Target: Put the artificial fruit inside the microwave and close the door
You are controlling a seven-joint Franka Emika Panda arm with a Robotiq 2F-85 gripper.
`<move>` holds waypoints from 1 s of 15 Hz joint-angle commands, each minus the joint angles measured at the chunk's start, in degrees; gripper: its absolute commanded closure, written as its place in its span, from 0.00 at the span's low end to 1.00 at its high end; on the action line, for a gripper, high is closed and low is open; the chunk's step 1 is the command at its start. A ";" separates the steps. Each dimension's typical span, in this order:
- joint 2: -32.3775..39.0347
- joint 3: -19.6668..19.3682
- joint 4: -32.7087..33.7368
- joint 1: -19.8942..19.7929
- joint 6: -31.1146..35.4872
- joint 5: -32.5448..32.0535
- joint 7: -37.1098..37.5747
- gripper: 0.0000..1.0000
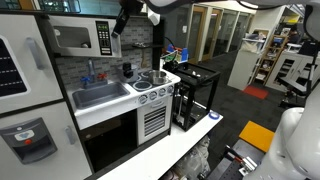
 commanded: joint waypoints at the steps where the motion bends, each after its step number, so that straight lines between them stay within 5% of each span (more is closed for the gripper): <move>1: 0.12 1.12 -1.51 -1.81 3.18 -2.00 -1.03 0.00; 15: 1.47 1.44 -2.69 -1.94 10.91 -11.06 -3.83 0.00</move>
